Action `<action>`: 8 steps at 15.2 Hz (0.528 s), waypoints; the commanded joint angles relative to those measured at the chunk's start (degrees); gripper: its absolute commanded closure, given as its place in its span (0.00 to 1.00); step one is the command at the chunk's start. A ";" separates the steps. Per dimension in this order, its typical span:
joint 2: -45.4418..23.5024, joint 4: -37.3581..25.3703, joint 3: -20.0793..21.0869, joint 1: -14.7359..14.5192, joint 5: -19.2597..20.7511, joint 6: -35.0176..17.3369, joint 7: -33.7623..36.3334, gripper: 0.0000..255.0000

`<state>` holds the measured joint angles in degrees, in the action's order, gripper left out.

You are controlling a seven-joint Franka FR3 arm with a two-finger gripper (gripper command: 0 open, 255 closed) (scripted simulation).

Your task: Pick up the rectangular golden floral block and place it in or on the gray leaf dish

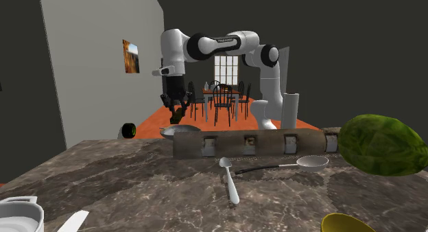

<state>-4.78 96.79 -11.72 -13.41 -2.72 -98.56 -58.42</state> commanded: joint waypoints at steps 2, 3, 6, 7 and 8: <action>0.08 2.48 0.04 -0.06 -0.01 -2.44 -0.03 1.00; 0.04 3.21 0.05 -0.06 -0.03 -3.20 -0.06 1.00; -0.15 5.28 0.06 -0.07 -0.09 -5.46 -0.15 1.00; -0.24 5.95 0.07 -0.07 -0.12 -6.21 -0.19 1.00; -0.34 6.60 0.07 -0.07 -0.15 -6.95 -0.23 1.00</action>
<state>-4.98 102.69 -11.68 -13.45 -2.82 -104.64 -58.65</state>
